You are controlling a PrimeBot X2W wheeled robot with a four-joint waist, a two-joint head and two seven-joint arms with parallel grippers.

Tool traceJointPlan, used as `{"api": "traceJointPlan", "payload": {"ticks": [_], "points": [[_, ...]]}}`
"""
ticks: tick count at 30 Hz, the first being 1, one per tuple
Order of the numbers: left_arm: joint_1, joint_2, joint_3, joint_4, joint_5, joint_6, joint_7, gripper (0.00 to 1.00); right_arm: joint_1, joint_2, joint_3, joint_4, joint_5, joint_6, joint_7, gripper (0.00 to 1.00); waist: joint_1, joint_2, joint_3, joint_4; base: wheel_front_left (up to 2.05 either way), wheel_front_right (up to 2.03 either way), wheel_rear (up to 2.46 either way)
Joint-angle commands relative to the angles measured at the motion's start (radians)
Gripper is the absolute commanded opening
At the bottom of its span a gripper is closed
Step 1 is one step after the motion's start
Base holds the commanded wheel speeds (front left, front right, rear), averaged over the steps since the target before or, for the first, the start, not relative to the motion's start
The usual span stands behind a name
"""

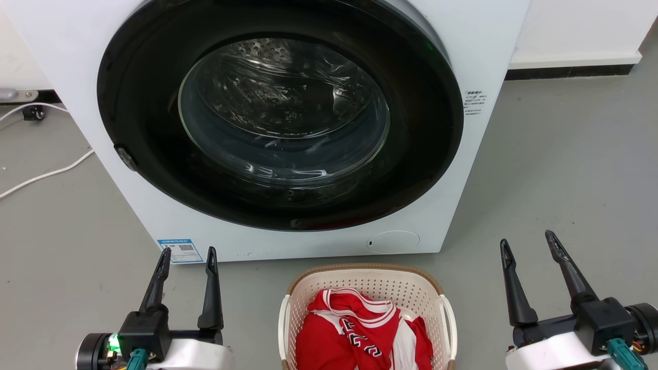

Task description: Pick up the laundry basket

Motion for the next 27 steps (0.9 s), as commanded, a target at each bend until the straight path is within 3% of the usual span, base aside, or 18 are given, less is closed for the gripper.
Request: {"api": "traceJointPlan", "payload": {"ticks": [1,20,27], "points": [[0.006,0.003,0.001,0.0,0.002,0.001,-0.008,1.0,0.005,-0.004,0.0,0.0,0.004,0.0,-0.002,1.0,0.0,0.0,0.0,0.0,0.0,0.0,0.0],[0.007,0.002,0.005,0.012,-0.002,-0.006,-0.008,1.0,0.002,-0.004,-0.001,0.008,0.021,0.0,-0.002,1.0,0.0,0.0,0.001,-0.004,0.0,0.0,0.0],[-0.032,0.002,0.002,0.082,-0.016,-0.003,-0.006,1.0,-0.023,-0.004,-0.001,0.038,0.006,0.0,-0.002,1.0,0.0,0.0,0.027,-0.009,0.0,0.0,0.0]]}}
